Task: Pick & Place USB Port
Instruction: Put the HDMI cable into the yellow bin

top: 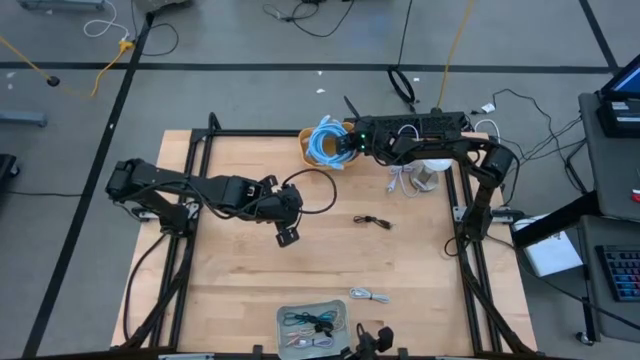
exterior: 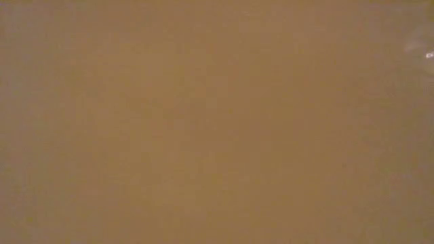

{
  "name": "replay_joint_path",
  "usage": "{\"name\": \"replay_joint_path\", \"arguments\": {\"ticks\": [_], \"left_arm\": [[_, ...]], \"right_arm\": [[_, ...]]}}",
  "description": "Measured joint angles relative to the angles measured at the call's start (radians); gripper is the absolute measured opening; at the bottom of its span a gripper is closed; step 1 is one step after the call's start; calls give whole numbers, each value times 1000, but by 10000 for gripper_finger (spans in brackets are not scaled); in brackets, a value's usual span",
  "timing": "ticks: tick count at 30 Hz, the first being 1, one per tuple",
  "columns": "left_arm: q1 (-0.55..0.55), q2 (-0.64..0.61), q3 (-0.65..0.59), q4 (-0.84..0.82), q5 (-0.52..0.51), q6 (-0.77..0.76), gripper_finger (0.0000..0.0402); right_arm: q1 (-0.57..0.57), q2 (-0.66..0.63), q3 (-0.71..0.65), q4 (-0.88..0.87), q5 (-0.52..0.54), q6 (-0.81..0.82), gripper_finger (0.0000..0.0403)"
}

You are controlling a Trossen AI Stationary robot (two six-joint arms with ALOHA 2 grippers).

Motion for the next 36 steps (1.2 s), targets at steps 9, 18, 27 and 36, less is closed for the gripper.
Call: {"name": "replay_joint_path", "arguments": {"ticks": [9, 18, 27, 36], "left_arm": [[0, 0, 0, 1, -1, 4, 115], [-1, 0, 0, 1, -5, 0, 115], [-4, 0, 0, -10, -49, -39, 115], [296, -1, -62, 209, 5, -162, 116]], "right_arm": [[0, -1, 0, 2, -5, -20, 176], [1, -39, -1, 10, -57, -9, 205], [-8, -121, 0, -19, -6, -64, 208], [39, -287, -10, -148, -165, -56, 212]]}}
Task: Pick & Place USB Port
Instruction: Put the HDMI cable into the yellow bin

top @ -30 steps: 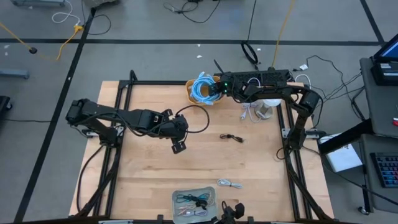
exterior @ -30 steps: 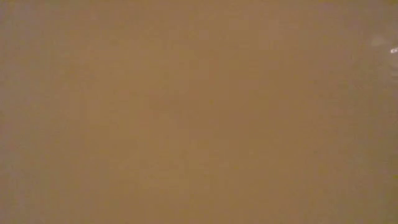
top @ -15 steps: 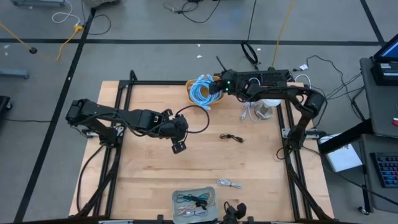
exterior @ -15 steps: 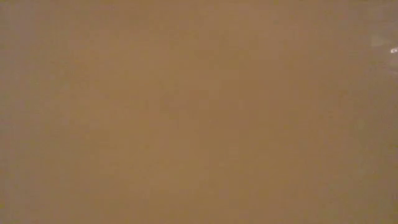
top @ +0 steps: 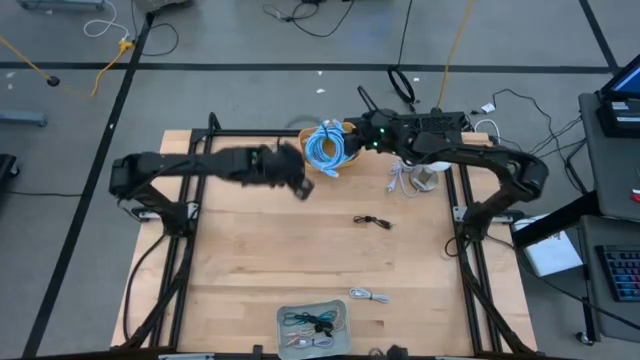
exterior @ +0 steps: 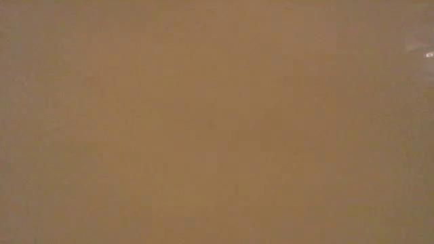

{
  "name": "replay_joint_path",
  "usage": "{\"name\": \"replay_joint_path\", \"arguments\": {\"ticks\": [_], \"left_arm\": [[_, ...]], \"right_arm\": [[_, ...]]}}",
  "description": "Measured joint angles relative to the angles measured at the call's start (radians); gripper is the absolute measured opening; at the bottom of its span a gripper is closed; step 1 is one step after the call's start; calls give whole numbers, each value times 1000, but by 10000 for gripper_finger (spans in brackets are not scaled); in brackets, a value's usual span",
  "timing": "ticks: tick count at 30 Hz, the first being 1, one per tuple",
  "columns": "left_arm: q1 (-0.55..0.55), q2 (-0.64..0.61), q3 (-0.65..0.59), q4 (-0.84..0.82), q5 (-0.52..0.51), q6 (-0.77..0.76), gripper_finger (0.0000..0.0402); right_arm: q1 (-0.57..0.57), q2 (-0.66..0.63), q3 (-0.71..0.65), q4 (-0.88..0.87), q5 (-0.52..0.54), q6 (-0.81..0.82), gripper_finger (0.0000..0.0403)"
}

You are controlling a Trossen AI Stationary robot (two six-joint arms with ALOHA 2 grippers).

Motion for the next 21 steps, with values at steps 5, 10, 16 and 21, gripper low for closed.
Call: {"name": "replay_joint_path", "arguments": {"ticks": [5, 10, 16, 21], "left_arm": [[176, 7, -52, 105, 150, -7, 141], [280, 38, -61, 184, 242, -39, 199], [302, 160, -42, 399, 412, -129, 262], [271, 233, 36, 271, 310, -78, 263]], "right_arm": [[69, -137, 1, -69, -23, 5, 212], [168, -279, 0, -134, -22, 4, 212], [317, -376, 0, -157, 41, 6, 212], [411, -399, 1, -162, 117, -4, 212]]}}
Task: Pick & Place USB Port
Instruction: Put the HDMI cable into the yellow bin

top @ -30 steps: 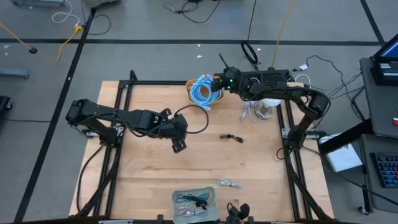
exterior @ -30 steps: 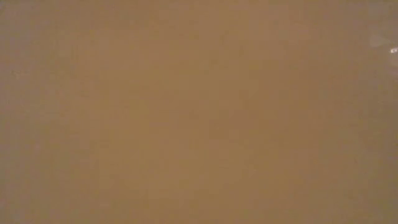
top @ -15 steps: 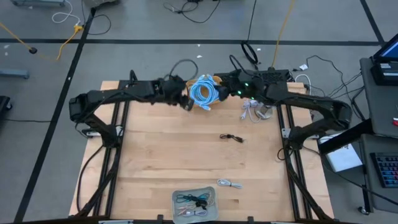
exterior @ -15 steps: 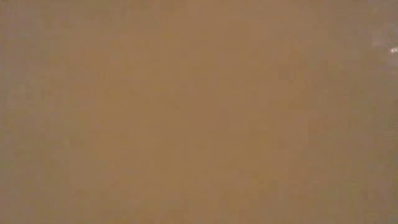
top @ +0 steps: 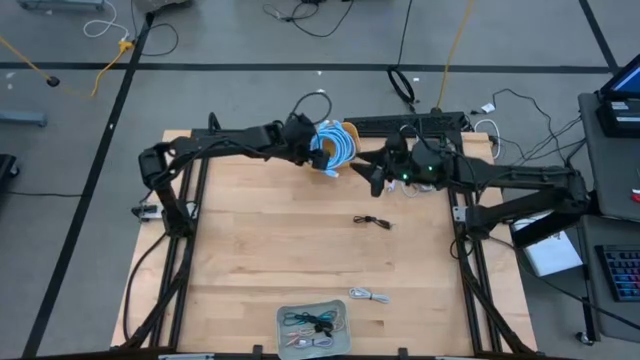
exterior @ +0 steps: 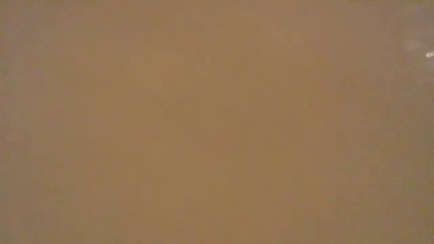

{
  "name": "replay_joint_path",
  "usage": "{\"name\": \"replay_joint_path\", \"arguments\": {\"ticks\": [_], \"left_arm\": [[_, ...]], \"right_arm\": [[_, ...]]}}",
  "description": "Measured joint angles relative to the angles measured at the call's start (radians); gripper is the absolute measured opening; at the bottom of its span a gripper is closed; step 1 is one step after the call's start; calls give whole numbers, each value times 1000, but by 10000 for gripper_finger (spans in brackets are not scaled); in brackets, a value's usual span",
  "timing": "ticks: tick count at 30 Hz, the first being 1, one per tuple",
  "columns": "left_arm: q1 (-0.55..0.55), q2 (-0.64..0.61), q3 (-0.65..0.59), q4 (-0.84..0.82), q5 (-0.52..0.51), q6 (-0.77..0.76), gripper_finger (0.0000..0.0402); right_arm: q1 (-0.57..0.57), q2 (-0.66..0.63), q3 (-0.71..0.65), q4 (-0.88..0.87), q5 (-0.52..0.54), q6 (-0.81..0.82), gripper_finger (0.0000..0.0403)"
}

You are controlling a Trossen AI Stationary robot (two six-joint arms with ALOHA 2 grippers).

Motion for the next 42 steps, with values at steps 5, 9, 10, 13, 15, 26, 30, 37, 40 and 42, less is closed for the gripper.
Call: {"name": "replay_joint_path", "arguments": {"ticks": [5, 9, 10, 13, 15, 26, 30, 37, 40, 42], "left_arm": [[-26, 6, 116, -163, -192, 99, 232], [-3, 4, 174, -211, -229, 114, 213], [6, 4, 176, -209, -229, 109, 211], [29, 7, 176, -231, -214, 98, 210], [42, 21, 176, -244, -193, 91, 210], [58, 125, 175, -291, -112, 80, 250], [57, 128, 175, -273, -120, 87, 258], [63, 128, 175, -219, -119, 91, 222], [64, 128, 175, -199, -115, 102, 198], [64, 128, 175, -188, -115, 103, 183]], "right_arm": [[50, 1, 0, 0, -1, 3, 212], [75, 1, 0, 25, -1, 2, 212], [78, 1, 0, 33, -1, 0, 212], [82, 1, 0, 51, -2, -1, 212], [83, 1, 0, 57, -6, -1, 212], [104, 1, 0, 80, -7, 0, 212], [118, 1, 0, 87, -7, 0, 212], [128, 1, 0, 97, -7, 0, 212], [128, 1, 0, 115, -10, 0, 212], [134, 1, 0, 133, -11, -3, 212]]}}
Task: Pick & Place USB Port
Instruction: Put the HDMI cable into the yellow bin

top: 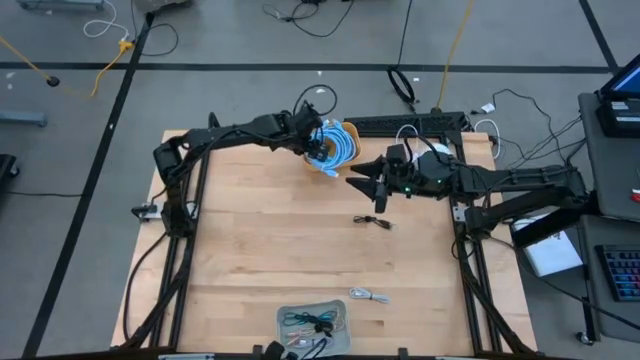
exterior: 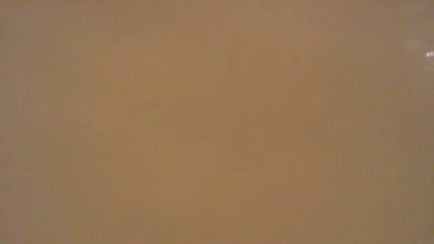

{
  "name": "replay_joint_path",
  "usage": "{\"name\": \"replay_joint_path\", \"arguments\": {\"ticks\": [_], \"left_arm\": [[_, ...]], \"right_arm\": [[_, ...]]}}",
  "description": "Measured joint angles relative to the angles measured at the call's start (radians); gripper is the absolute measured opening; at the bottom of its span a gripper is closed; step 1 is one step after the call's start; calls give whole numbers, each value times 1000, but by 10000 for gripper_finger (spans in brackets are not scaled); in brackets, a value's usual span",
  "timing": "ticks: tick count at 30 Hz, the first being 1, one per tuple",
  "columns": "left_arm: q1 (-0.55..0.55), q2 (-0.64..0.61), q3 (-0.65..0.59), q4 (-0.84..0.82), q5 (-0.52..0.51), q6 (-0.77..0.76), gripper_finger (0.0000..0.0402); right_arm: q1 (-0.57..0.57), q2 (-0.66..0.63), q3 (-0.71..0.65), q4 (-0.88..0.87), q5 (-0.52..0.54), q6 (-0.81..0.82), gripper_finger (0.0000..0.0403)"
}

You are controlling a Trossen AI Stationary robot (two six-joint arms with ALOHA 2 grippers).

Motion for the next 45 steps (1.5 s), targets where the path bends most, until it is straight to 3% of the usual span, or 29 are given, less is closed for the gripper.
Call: {"name": "replay_joint_path", "arguments": {"ticks": [10, 24, 36, 42, 45], "left_arm": [[13, 15, -1, -27, -3, 40, 126], [41, 20, -1, -36, -16, 32, 196], [39, 33, 0, 55, 34, 53, 141], [32, 114, 0, 42, 112, 38, 134], [11, 131, 0, 44, 93, 28, 133]], "right_arm": [[24, 0, 0, 75, 4, -35, 212], [26, 0, 0, 70, 4, -47, 212], [26, 0, 0, 70, 2, -50, 212], [26, -18, 0, 66, 2, -58, 212], [27, -30, 0, 63, 2, -58, 212]]}}
